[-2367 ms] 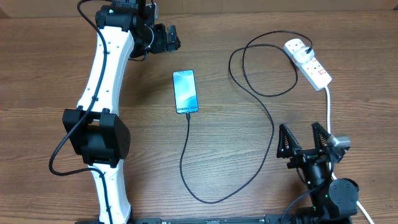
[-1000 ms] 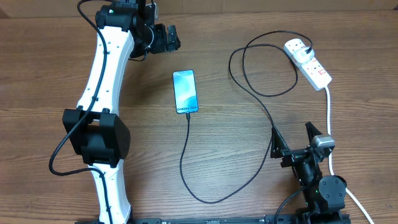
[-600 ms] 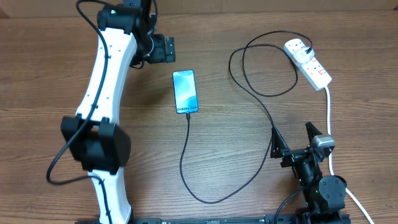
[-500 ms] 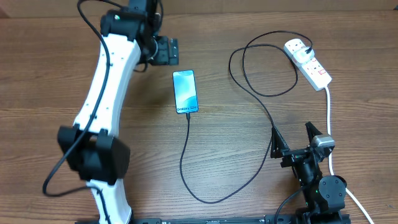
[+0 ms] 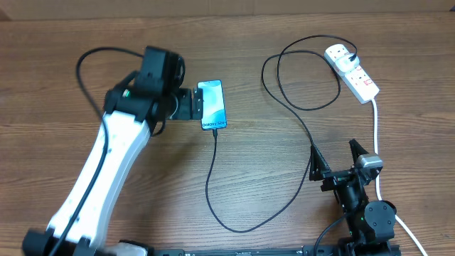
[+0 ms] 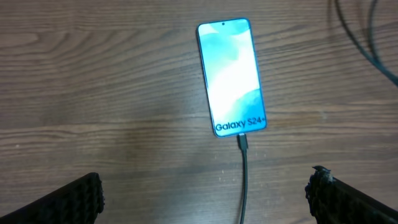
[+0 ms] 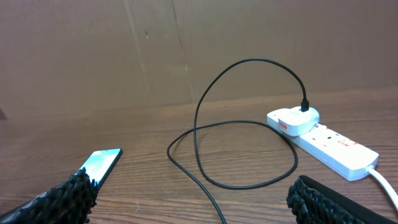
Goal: Plug charger to phone and switch on socket
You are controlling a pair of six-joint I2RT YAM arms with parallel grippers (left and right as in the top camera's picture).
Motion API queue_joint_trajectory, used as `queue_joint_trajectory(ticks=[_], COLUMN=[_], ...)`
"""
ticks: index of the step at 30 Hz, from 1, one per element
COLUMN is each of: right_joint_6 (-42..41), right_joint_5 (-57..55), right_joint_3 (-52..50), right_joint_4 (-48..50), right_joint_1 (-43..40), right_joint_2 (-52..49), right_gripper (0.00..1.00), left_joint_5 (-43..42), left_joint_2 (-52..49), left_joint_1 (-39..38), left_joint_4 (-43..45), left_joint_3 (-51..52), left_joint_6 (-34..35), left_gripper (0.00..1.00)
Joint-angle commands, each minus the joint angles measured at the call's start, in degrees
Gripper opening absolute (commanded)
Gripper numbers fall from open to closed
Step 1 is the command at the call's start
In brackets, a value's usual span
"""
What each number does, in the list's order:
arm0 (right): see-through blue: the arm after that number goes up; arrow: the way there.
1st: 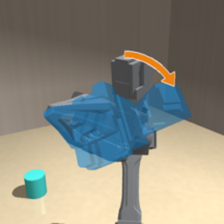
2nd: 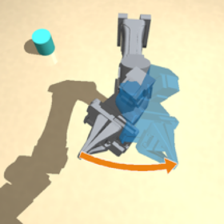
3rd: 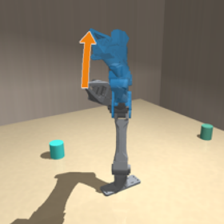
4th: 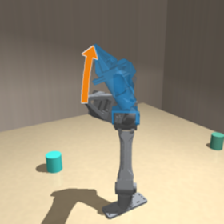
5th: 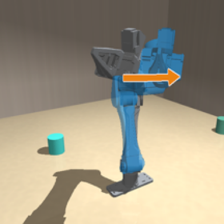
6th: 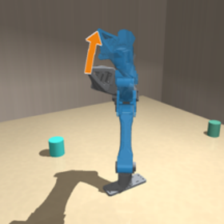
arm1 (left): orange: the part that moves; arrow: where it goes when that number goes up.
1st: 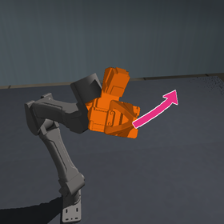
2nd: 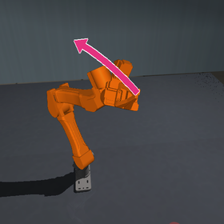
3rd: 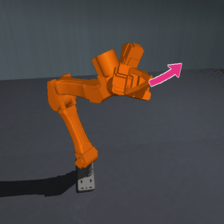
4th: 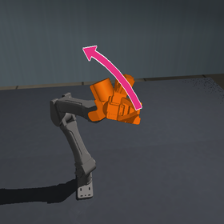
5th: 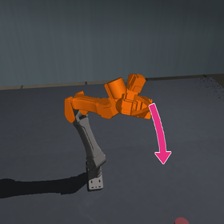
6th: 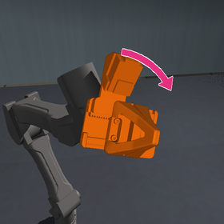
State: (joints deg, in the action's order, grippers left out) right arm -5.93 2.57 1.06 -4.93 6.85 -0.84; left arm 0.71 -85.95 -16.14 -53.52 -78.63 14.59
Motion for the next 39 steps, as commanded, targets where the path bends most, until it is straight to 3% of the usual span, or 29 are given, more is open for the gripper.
queue_joint_trajectory(ticks=[1, 10, 15, 24, 39], right_joint_6=[0.44, 0.44, 0.42, 0.42, 0.44], right_joint_5=[0.09, 0.07, 0.09, 0.09, 0.09], right_joint_3=[-0.61, -0.61, -0.61, -0.61, -0.61], right_joint_4=[0.35, 0.35, 0.35, 0.35, 0.35], right_joint_1=[0.15, 0.15, 0.15, 0.15, 0.15], right_joint_2=[0.68, 0.68, 0.68, 0.68, 0.68], right_gripper=[1.00, 1.00, 1.00, 1.00, 1.00], left_joint_5=[-0.20, -6.82, -6.36, -0.02, -3.32], left_joint_2=[5.90, 21.35, 32.48, 51.34, 70.55], left_joint_1=[-0.02, -0.04, 0.07, 0.87, 14.78], left_joint_4=[4.20, 34.05, 45.03, 51.63, 55.93], left_joint_3=[6.95, 34.67, 47.58, 63.69, 77.88], left_joint_6=[-0.04, -3.02, -3.08, -3.04, -1.18], left_gripper=[1.00, 1.00, 1.00, 1.00, 1.00])
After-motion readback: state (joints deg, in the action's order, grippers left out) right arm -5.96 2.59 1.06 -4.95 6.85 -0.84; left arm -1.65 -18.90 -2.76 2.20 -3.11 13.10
